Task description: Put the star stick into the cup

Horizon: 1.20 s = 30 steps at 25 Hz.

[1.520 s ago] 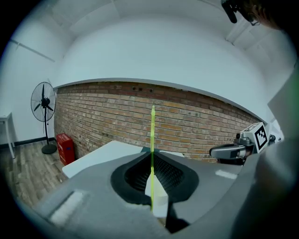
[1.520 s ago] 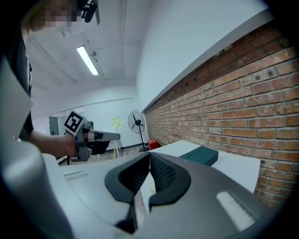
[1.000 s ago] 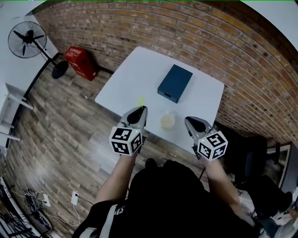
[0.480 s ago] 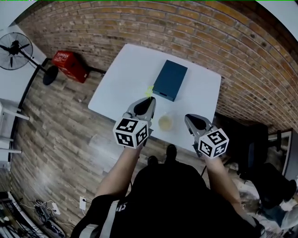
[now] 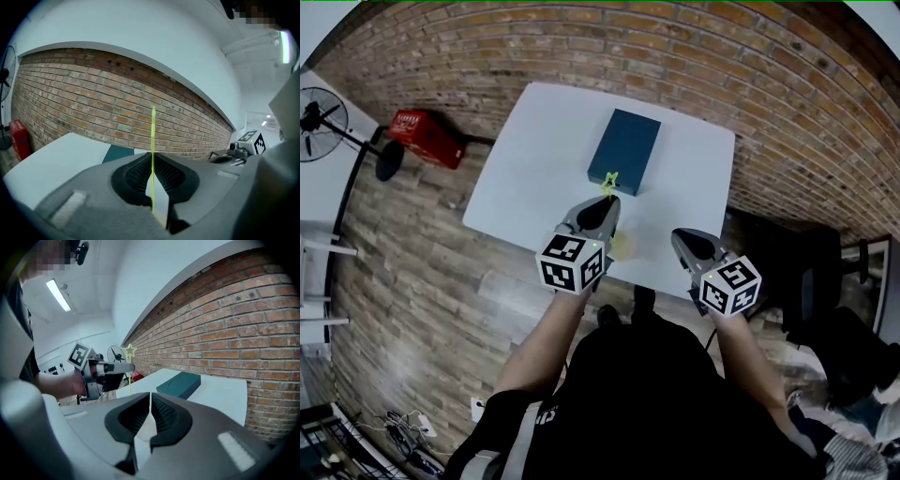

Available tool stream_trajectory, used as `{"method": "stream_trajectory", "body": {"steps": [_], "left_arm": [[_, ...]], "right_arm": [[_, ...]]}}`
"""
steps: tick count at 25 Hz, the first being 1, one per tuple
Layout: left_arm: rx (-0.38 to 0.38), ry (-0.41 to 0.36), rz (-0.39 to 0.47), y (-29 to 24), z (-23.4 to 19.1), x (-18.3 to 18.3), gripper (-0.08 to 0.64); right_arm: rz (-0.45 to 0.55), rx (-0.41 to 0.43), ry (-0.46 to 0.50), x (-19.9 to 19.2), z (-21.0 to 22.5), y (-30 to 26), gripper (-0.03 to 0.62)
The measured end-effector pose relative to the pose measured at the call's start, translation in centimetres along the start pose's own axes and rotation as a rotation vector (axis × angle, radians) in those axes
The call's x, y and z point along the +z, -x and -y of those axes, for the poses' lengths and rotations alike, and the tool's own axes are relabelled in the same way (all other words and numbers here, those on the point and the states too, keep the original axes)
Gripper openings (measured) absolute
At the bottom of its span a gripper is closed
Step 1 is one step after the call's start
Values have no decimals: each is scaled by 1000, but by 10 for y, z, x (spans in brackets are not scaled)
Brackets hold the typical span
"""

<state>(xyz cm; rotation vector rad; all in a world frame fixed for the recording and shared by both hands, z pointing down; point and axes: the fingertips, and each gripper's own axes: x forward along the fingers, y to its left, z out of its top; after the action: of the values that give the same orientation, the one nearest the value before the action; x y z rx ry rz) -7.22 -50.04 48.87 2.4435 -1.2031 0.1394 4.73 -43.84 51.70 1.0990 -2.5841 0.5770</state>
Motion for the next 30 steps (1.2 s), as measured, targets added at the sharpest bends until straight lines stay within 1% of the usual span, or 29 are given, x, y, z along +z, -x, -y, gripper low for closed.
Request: {"method": "stream_trajectory", "body": {"steps": [4,11,14,19,21,23,24,28,30], "left_arm": [[-7,6,-46,-10,3,-25,20],[-9,31,-161,-22,2,-73,21],[-8,24,-201,-24,0,-86,21],[-21,7,-266,-29,2,-104,27],[-33,5,-287,-31,6,-109,58],[-46,-1,-303,-32,11,-113,118],[-50,-8,-306,-32,13,-113,134],[-45,-30,-297,-30,15,-110,161],[-36,-33,-283,-27,14,-106,163]], "right_arm": [[-11,-17,-33,-15,8,10,9],[-49,-33,-107,-46,19,20,9],[-52,-30,-120,-49,19,19,9],[-55,-10,-112,-47,15,15,9],[-55,-5,-108,-45,15,15,9],[-55,-4,-106,-45,16,17,9],[-56,-4,-107,-45,16,17,9],[-61,2,-108,-46,16,16,9],[-61,10,-106,-45,14,15,9]]}}
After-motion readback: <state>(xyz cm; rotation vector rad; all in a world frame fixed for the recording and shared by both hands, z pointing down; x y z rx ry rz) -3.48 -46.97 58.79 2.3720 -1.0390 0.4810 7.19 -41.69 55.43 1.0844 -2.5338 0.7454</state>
